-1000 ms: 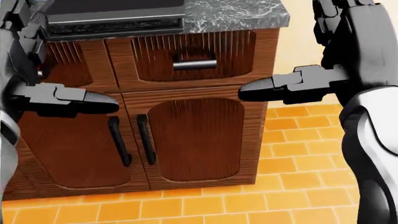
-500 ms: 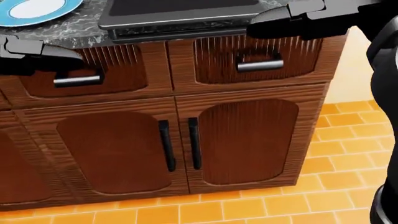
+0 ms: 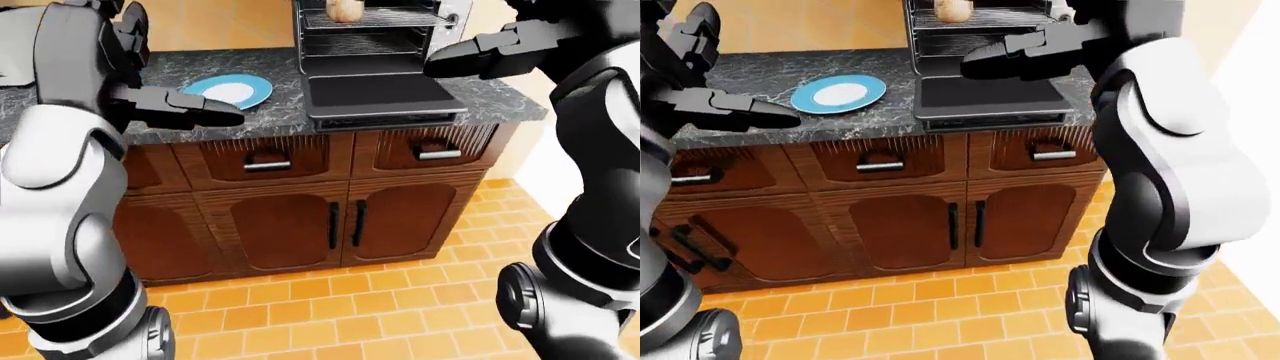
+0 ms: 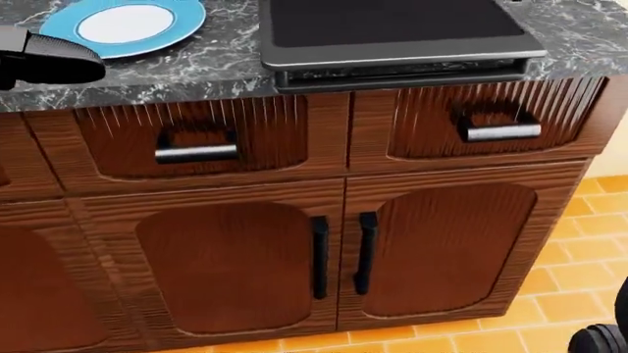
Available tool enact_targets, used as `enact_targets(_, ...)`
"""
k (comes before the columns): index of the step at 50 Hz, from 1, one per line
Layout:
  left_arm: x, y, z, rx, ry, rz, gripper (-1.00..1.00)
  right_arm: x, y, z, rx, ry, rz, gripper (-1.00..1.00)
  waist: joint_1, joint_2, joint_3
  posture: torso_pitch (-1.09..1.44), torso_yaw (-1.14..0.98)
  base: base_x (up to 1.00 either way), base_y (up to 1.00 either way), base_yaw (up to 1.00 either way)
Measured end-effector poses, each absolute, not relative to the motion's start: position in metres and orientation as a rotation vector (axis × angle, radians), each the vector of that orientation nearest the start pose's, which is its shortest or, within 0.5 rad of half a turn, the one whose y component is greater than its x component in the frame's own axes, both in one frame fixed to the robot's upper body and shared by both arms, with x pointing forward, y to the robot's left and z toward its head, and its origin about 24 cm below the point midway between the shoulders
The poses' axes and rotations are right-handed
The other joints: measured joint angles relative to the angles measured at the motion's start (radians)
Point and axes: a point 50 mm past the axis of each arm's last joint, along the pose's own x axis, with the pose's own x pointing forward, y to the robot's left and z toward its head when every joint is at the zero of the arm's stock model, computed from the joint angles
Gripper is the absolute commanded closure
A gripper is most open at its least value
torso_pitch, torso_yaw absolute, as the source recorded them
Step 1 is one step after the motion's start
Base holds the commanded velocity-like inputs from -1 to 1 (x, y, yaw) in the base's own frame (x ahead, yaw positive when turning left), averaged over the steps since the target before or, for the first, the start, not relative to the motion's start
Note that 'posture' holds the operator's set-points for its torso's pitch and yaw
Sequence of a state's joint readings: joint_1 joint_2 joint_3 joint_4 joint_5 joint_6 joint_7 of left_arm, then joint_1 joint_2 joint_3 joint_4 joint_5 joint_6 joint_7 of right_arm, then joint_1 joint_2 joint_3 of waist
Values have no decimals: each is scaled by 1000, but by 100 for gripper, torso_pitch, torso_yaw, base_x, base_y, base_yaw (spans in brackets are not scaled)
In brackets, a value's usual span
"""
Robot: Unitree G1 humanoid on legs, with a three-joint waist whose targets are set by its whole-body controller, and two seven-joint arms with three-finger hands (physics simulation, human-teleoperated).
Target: Pick the bread from the top rack and place it on the plate on the counter.
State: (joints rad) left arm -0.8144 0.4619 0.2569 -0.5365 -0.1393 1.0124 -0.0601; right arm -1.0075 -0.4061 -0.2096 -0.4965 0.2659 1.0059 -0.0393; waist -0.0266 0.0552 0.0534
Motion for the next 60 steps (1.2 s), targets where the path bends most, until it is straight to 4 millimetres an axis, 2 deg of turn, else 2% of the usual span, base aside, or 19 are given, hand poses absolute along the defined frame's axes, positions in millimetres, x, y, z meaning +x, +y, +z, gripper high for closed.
enact_targets(2, 274, 208, 312, 219, -377, 108, -100, 275, -160, 348, -130, -521, 84, -100, 19, 9, 21, 0, 0, 37, 4, 0)
enact_targets(5, 274, 211, 311, 213, -360, 128, -100, 283, -157, 340, -132, -454, 108, -100, 30, 14, 16, 0, 0, 36, 0, 0)
enact_targets(12, 269, 208, 315, 222, -404, 109, -100, 273, -163, 352, -122, -523, 74, -100, 38, -39, -7, 0, 0, 20, 0, 0)
enact_targets(15, 270, 208, 317, 221, -405, 113, -100, 273, -162, 353, -125, -532, 80, -100, 37, -85, 10, 0, 0, 0, 0, 0)
enact_targets(16, 271, 207, 315, 218, -400, 109, -100, 274, -162, 351, -126, -523, 79, -100, 36, -87, 15, 0, 0, 0, 0, 0)
enact_targets(18, 275, 204, 307, 219, -358, 84, -100, 279, -165, 344, -121, -483, 68, -100, 26, -67, 34, 0, 0, 0, 0, 0)
enact_targets(23, 275, 201, 308, 222, -352, 57, -100, 281, -172, 342, -121, -453, 22, -100, 16, -74, 45, 0, 0, 0, 0, 0)
enact_targets(25, 272, 203, 312, 223, -378, 67, -100, 277, -173, 347, -121, -482, 15, -100, 17, -63, 47, 0, 0, 0, 0, 0)
enact_targets(27, 272, 205, 312, 222, -380, 81, -100, 275, -171, 349, -121, -501, 29, -100, 20, -38, 39, 0, 0, 11, 0, 0)
enact_targets(29, 273, 209, 308, 220, -358, 99, -100, 275, -166, 347, -129, -493, 58, -100, 30, -42, 20, 0, 0, 12, 0, 0)
enact_targets(33, 269, 212, 315, 223, -388, 125, -100, 271, -161, 353, -135, -530, 91, -100, 25, -15, -17, 0, 0, 13, 0, 0)
enact_targets(37, 267, 207, 321, 233, -430, 107, -100, 269, -168, 356, -121, -555, 61, -100, 27, -39, -11, 0, 0, 12, 0, 0)
enact_targets(42, 272, 207, 318, 228, -395, 101, -100, 272, -168, 353, -122, -526, 63, -100, 40, -96, -2, 0, 0, 12, 0, 0)
enact_targets(43, 274, 205, 316, 225, -383, 93, -100, 273, -169, 352, -120, -519, 59, -100, 33, -81, 7, 0, 0, 12, 0, 0)
enact_targets(45, 277, 200, 312, 229, -361, 68, -100, 275, -172, 349, -115, -499, 44, -100, 25, -81, 16, 0, 0, 13, 0, 0)
enact_targets(49, 277, 199, 314, 231, -369, 53, -100, 274, -173, 351, -116, -504, 32, -100, 24, -75, 3, 0, 0, 12, 0, 0)
enact_targets(53, 272, 204, 319, 234, -409, 82, -100, 270, -169, 356, -122, -545, 46, -100, 22, -34, 7, 0, 0, 13, 0, 0)
enact_targets(56, 269, 205, 321, 236, -418, 92, -100, 270, -169, 356, -121, -547, 50, -100, 16, 16, -3, 0, 0, 12, 0, 0)
enact_targets(60, 271, 210, 313, 227, -378, 115, -100, 274, -163, 349, -130, -507, 84, -100, 27, 2, 12, 0, 0, 5, 0, 0)
